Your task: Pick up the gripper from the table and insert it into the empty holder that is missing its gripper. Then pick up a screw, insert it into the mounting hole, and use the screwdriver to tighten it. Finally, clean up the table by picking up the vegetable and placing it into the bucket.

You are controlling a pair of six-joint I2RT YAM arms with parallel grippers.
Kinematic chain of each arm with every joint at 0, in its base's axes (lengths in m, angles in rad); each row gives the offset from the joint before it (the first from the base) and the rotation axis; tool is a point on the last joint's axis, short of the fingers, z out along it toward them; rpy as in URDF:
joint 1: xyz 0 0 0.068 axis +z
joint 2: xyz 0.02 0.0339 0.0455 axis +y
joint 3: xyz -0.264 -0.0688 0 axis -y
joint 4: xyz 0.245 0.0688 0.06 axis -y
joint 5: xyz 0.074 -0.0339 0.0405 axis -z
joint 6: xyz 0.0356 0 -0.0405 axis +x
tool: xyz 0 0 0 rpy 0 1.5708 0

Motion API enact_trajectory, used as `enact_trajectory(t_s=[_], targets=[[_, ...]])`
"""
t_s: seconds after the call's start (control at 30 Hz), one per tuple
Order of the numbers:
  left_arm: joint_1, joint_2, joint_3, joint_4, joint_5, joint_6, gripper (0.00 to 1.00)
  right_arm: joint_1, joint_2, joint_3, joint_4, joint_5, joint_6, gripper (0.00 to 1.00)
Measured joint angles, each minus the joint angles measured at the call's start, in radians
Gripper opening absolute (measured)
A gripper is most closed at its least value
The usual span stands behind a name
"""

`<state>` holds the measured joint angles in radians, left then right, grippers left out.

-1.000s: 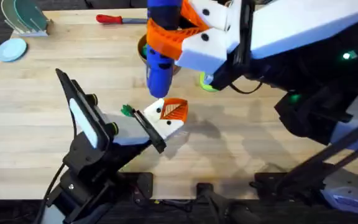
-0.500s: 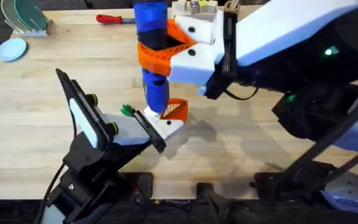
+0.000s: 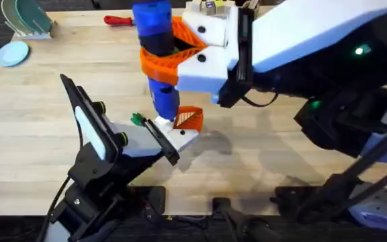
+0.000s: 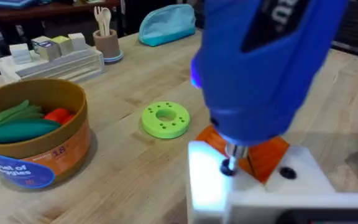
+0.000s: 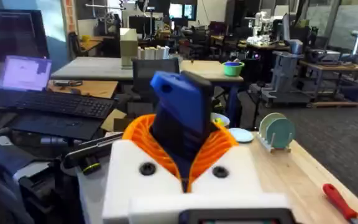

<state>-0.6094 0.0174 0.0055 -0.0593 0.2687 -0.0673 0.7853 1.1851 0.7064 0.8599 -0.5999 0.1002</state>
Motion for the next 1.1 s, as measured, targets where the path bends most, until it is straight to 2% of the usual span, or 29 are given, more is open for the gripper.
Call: enact_trajectory(t_s=[0.77,0.97,1.1], targets=[[0.000,0.000,0.000,0.000,0.000,0.000,0.013,0.000,0.000,0.013,-0.054,0.000,-0.036,0.020],[0.000,0.001,0.000,-0.002,0.000,-0.001,0.013,0.000,0.000,0.052,-0.165,0.011,-0.042,0.020],[0.000,0.001,0.000,-0.002,0.000,-0.001,0.013,0.000,0.000,0.057,-0.168,0.011,-0.046,0.020]])
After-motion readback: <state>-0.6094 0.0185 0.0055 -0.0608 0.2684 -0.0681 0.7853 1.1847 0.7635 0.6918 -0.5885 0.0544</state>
